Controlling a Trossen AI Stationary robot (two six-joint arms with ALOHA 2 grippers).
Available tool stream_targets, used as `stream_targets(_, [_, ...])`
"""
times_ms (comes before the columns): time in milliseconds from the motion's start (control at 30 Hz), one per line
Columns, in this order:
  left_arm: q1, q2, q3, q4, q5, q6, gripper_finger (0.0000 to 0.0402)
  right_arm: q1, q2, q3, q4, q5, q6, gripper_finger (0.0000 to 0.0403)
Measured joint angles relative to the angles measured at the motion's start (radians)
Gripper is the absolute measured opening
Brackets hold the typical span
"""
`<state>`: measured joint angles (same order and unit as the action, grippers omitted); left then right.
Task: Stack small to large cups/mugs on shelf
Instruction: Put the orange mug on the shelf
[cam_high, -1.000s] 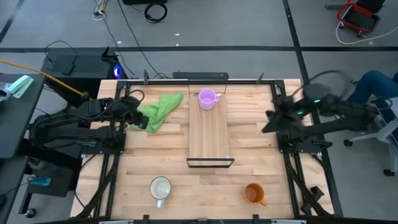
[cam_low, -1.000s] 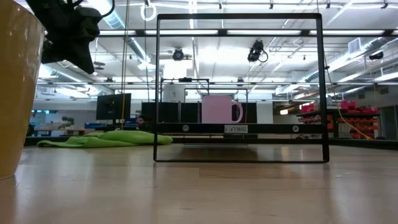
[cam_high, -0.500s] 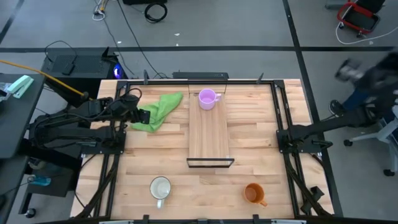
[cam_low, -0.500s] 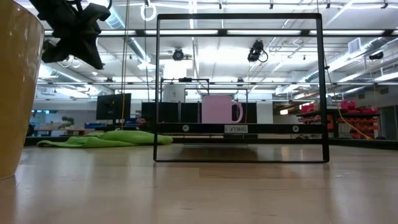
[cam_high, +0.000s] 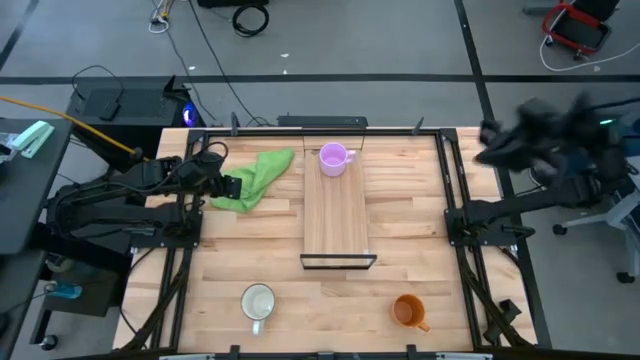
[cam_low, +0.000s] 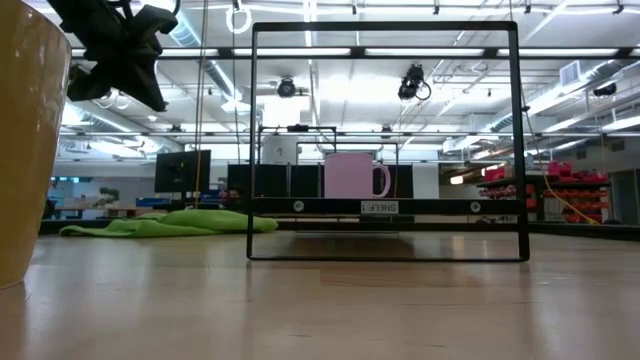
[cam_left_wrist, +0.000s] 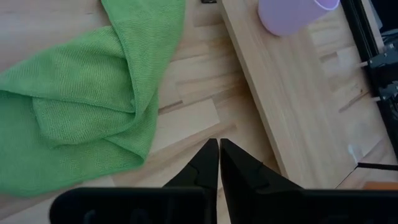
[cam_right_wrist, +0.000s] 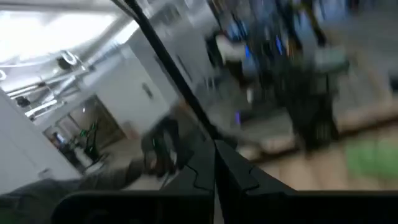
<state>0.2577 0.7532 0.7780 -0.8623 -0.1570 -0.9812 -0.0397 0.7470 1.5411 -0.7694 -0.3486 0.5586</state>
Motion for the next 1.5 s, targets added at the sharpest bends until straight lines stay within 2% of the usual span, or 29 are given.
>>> stream_targets(133, [0.000, 0.000, 0.000, -0.002, 0.000, 0.006, 0.0027, 0.059, 0.002, -0.111, -0.027, -0.030, 0.129, 0.0011])
stream_targets(267, [0.000, 0.000, 0.000, -0.003, 0.000, 0.009, 0.0031, 0.164, 0.009, -0.167, -0.032, -0.014, 0.250, 0.0011])
stream_targets(567, [0.000, 0.000, 0.000, -0.003, 0.000, 0.056, 0.0023, 0.439, 0.123, -0.254, -0.219, 0.162, 0.353, 0.0011])
stream_targets(800, [0.000, 0.000, 0.000, -0.003, 0.000, 0.061, 0.0032, 0.671, 0.252, -0.335, -0.296, 0.259, 0.567, 0.0011])
stream_targets(1000, [0.000, 0.000, 0.000, -0.003, 0.000, 0.062, 0.0032, 0.851, 0.399, -0.361, -0.298, 0.330, 0.720, 0.0011])
stream_targets(1167, [0.000, 0.000, 0.000, -0.003, 0.000, 0.093, 0.0025, 0.910, 0.533, -0.368, -0.310, 0.371, 0.759, 0.0011])
stream_targets(1500, [0.000, 0.000, 0.000, -0.003, 0.000, 0.104, 0.0032, 0.904, 0.718, -0.368, -0.321, 0.379, 0.750, 0.0027])
